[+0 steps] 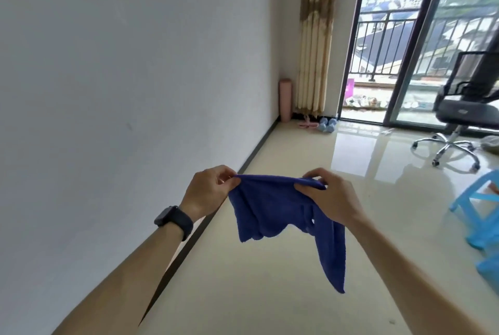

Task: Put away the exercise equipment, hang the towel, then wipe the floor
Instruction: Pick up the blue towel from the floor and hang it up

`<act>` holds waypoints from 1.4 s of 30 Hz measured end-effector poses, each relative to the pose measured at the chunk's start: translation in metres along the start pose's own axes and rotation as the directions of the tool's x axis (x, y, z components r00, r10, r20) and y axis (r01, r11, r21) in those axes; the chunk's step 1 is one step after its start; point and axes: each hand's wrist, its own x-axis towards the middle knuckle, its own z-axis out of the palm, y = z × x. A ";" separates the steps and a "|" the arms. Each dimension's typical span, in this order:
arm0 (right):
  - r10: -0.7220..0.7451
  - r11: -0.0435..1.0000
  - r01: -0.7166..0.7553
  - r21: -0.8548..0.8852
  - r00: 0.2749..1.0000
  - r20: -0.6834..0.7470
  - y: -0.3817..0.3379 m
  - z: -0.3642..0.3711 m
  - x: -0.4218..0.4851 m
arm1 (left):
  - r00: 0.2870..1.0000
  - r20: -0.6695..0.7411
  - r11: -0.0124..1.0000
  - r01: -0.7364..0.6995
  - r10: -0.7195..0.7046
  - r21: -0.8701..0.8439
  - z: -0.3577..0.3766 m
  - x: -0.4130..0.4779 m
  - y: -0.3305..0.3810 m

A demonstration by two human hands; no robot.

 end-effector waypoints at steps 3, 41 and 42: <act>-0.020 0.999 0.022 -0.045 0.999 0.034 0.014 -0.018 0.035 | 1.000 0.021 0.998 -0.016 0.015 0.063 0.019 0.040 0.014; 0.149 0.953 -0.113 -0.283 0.983 0.109 0.284 -0.106 0.654 | 0.919 0.379 0.989 -0.060 0.106 -0.132 0.315 0.719 0.048; 0.157 0.958 -0.128 -0.255 0.983 0.097 0.291 -0.115 0.670 | 0.931 0.354 0.993 -0.053 0.087 -0.107 0.319 0.737 0.051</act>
